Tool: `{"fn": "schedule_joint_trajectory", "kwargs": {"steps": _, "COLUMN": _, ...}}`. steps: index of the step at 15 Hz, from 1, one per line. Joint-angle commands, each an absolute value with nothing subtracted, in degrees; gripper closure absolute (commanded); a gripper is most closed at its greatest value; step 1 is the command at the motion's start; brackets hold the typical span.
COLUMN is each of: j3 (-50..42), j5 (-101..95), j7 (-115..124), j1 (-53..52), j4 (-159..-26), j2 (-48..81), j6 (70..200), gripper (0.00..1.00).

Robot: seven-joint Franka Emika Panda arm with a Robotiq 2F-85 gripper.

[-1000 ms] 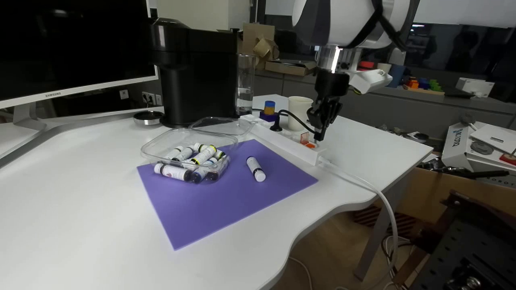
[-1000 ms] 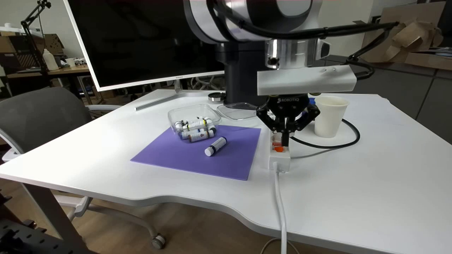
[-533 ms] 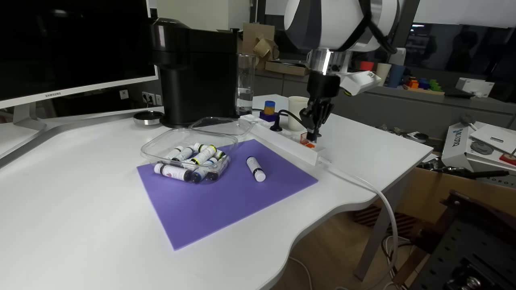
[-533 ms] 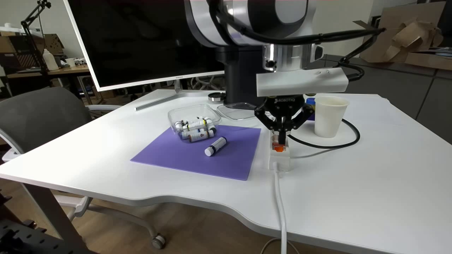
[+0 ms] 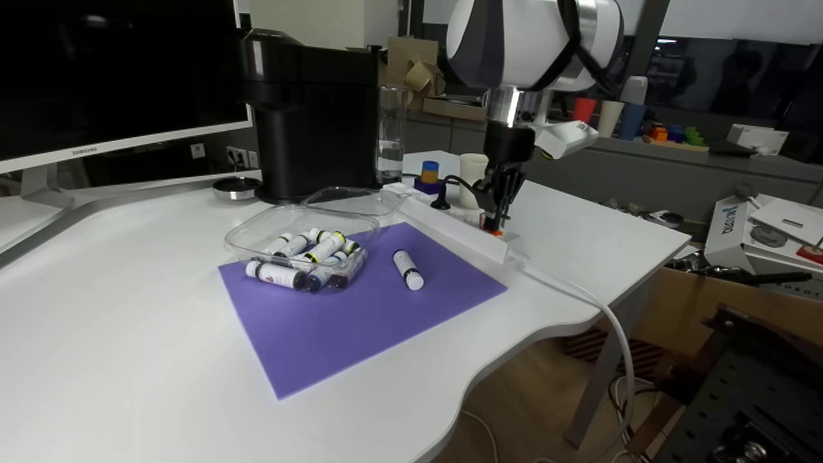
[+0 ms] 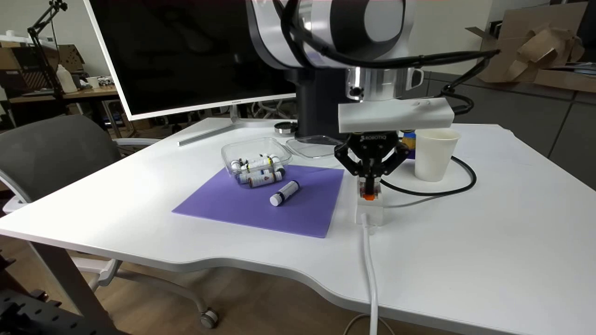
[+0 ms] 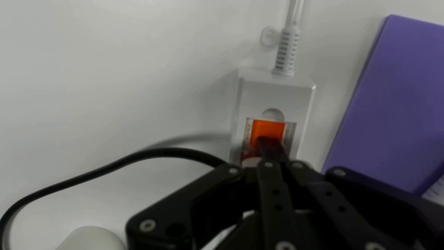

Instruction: Switch off the extension cord

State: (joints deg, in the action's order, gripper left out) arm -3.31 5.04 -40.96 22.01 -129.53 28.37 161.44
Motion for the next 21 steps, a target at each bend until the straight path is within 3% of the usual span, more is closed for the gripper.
{"fn": "schedule_joint_trajectory", "kwargs": {"steps": 1, "j3": -2.97, "j5": 3.39, "j7": -38.49, "j1": 22.72, "j4": -127.35, "j2": 29.78, "j6": 159.45, "gripper": 1.00}}
{"fn": "schedule_joint_trajectory", "kwargs": {"steps": 15, "j3": -2.94, "j5": 4.57, "j7": -34.50, "j1": 24.67, "j4": -126.86, "j2": 30.75, "j6": 157.43, "gripper": 1.00}}
{"fn": "schedule_joint_trajectory", "kwargs": {"steps": 21, "j3": -0.14, "j5": 11.01, "j7": -36.80, "j1": 29.80, "j4": -120.90, "j2": 34.79, "j6": 147.89, "gripper": 1.00}}
